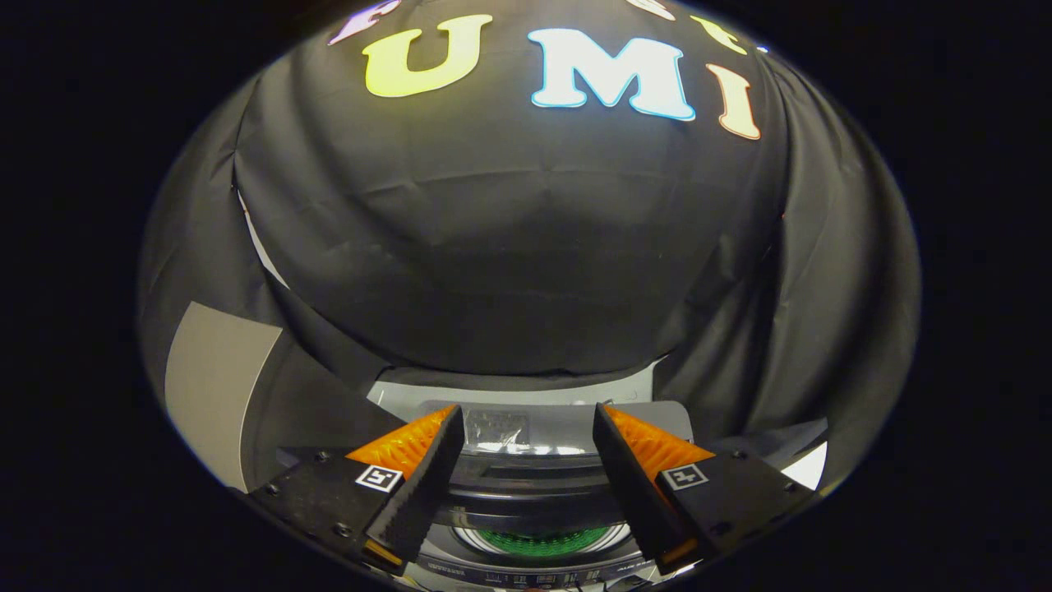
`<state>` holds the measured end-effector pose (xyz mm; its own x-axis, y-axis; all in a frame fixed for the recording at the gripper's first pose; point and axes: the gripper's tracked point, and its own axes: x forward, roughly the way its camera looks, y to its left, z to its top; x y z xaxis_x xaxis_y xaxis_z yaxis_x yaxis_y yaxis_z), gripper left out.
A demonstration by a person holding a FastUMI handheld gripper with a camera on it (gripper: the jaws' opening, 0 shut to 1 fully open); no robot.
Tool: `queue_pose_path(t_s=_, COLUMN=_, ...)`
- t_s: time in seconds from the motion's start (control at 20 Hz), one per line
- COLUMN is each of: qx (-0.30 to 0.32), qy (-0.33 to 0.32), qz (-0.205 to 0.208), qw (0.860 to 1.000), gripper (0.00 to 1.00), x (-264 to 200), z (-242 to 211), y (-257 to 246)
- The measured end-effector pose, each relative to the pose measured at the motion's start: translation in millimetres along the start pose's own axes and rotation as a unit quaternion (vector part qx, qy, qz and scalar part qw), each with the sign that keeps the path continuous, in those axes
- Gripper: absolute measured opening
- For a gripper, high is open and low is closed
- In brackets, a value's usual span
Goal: Put the clothes into the washing machine and then close the washing machine lid.
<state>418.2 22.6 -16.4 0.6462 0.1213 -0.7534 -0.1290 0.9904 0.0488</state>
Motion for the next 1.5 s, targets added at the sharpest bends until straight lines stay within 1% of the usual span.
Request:
queue_pose_path(t_s=0.55, qx=0.002, qy=-0.003, qz=-0.010, qw=1.000, gripper=0.98, x=-22.5, z=-49.0, y=1.0)
queue_pose_path(t_s=0.8, qx=0.008, qy=0.014, qz=-0.009, qw=1.000, gripper=0.98, x=-27.3, z=-87.1, y=5.6)
queue_pose_path(t_s=1.05, qx=0.011, qy=0.027, qz=0.002, qw=1.000, gripper=0.99, x=-33.7, z=-122.1, y=17.4)
queue_pose_path(t_s=1.25, qx=0.030, qy=0.004, qz=0.017, qw=0.999, gripper=0.99, x=-44.6, z=-128.7, y=24.0)
queue_pose_path(t_s=1.5, qx=0.059, qy=-0.054, qz=0.029, qw=0.996, gripper=0.99, x=-69.5, z=-139.0, y=24.8)
